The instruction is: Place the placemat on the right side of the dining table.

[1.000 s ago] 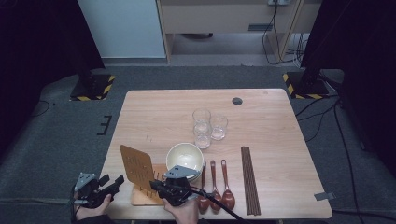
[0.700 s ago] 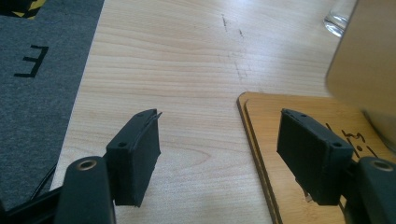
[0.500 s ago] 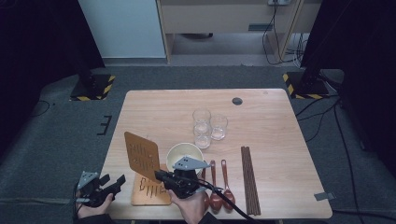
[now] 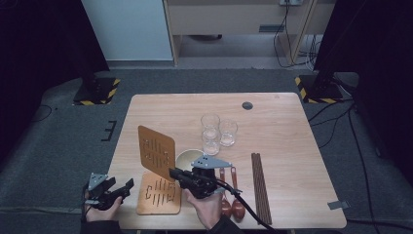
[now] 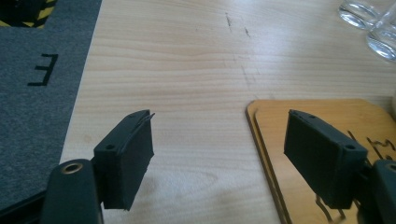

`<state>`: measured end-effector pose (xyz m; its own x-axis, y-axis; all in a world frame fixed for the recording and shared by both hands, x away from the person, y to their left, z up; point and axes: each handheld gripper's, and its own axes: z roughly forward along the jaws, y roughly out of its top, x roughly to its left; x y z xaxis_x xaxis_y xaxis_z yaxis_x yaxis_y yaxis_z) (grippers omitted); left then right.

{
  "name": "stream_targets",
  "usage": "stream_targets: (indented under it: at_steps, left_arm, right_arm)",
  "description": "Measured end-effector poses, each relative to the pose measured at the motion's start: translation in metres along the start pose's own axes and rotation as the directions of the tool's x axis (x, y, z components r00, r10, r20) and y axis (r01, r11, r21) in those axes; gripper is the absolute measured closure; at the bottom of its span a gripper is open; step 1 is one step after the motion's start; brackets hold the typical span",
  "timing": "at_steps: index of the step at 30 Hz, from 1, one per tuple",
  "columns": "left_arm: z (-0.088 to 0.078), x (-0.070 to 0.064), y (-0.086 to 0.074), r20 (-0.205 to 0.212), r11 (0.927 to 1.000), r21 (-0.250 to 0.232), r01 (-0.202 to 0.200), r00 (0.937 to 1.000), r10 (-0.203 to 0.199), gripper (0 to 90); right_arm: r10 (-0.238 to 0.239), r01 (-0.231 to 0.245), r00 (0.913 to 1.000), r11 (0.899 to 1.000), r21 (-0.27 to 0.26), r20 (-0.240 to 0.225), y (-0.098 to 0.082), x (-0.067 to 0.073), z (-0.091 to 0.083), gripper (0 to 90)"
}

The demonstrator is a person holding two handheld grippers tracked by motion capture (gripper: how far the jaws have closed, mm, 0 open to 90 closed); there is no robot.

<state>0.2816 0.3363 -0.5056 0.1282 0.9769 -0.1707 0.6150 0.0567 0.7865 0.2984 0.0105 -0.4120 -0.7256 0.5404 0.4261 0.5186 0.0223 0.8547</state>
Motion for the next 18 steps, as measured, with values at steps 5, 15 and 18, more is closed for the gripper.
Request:
stream_targets:
  at_steps: [5,15,18]
  left_arm:
    - [0.008,-0.001,0.005,-0.008,0.9998,0.010,-0.020,0.9998,0.020,20.8]
    - [0.021,-0.011,0.018,-0.008,0.9993,0.014,-0.035,0.9994,0.035,18.8]
    - [0.025,-0.014,0.021,-0.005,0.9991,0.016,-0.039,0.9992,0.039,18.6]
  right_arm:
    - [-0.003,0.003,1.0000,1.000,-0.020,0.005,0.011,-0.005,-0.009,87.6]
    - [-0.009,0.011,0.9994,0.998,-0.058,0.033,0.030,-0.025,-0.031,87.6]
    - [-0.010,0.013,0.9991,0.998,-0.061,0.041,0.034,-0.031,-0.036,87.6]
